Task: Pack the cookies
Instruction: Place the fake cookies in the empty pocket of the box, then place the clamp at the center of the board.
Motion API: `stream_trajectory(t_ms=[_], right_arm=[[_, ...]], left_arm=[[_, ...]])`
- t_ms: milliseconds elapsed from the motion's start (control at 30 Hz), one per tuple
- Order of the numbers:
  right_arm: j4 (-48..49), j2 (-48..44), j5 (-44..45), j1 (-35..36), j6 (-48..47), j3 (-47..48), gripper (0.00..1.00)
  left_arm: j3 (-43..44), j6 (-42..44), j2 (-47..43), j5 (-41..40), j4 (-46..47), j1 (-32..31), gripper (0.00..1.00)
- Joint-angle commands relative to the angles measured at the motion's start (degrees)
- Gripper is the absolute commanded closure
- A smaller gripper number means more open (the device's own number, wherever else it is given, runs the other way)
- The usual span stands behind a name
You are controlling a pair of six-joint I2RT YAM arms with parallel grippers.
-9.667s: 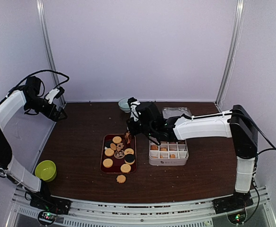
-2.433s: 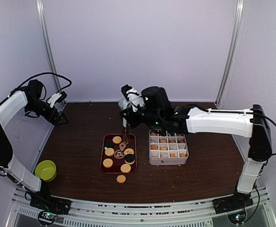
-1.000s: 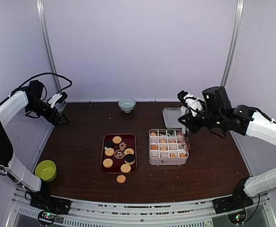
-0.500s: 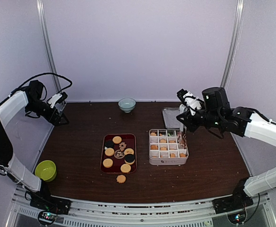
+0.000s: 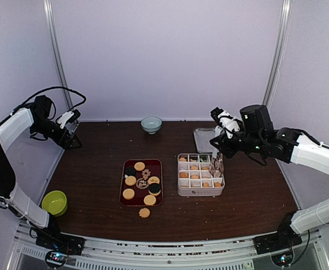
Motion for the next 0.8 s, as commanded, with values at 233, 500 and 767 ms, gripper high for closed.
stream_trajectory(t_ms=[233,500,767], right_arm=[[5.58,-3.82,-1.16,0.93,3.02,5.11,0.73],[10.83,8.05,-8.49,7.20,16.39,14.51,0.73],[11.01,25.86,-19.53,7.99,34.52,27.35,0.64]], left_arm=[[0.44,0.40,-0.48,0.55,-0.48,0.09,0.05],[0.62,0.12,-0.56,-0.10,-0.53,0.05,0.02],[-0.84,1.42,-1.73,-1.27,-0.48,0.02,0.02]])
